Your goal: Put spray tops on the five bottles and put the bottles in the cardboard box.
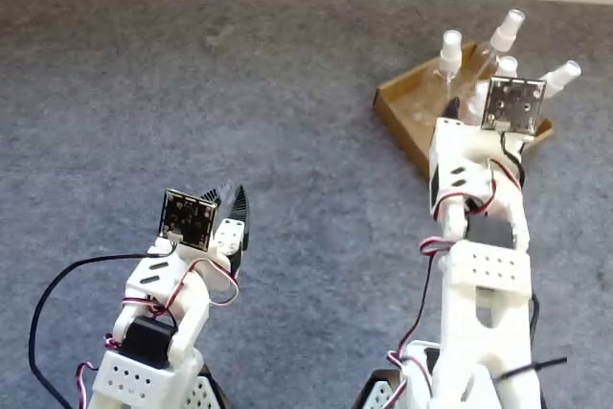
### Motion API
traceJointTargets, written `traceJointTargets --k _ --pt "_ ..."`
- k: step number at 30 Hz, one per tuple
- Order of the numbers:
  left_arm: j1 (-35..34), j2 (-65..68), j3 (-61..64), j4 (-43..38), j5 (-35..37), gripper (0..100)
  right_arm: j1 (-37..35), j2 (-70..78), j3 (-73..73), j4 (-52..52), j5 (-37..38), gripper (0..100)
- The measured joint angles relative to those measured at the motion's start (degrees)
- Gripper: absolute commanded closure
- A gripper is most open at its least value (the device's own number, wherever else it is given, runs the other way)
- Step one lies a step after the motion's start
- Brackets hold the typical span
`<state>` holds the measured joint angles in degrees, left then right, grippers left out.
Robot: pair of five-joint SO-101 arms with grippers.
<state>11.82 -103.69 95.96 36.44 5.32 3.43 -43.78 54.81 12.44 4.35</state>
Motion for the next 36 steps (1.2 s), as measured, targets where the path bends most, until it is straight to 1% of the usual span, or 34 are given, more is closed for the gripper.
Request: traceJointTargets --k 5,24,26,29,32,34,36 --pt "0.00 0.00 0.00 0.00 0.00 100 -0.26 -2.90 2.11 0.00 0.00 72.8" --pt "0.00 0.00 0.00 0.00 0.00 100 -0.26 -3.25 4.40 0.18 0.00 72.8" --pt "-0.18 0.00 0.00 0.00 0.00 100 -0.26 -3.25 4.48 2.55 0.00 72.8" --pt "-0.44 0.00 0.00 0.00 0.00 100 0.26 -3.25 4.48 10.73 0.00 73.2" --pt "-0.53 0.00 0.00 0.00 0.00 100 0.44 -3.25 4.48 18.55 0.00 80.2" --pt "-0.53 0.00 0.00 0.00 0.00 100 -0.26 -3.25 4.48 20.13 0.00 86.2" --pt "-0.53 0.00 0.00 0.00 0.00 100 -2.99 -3.25 4.48 20.31 0.00 90.5"
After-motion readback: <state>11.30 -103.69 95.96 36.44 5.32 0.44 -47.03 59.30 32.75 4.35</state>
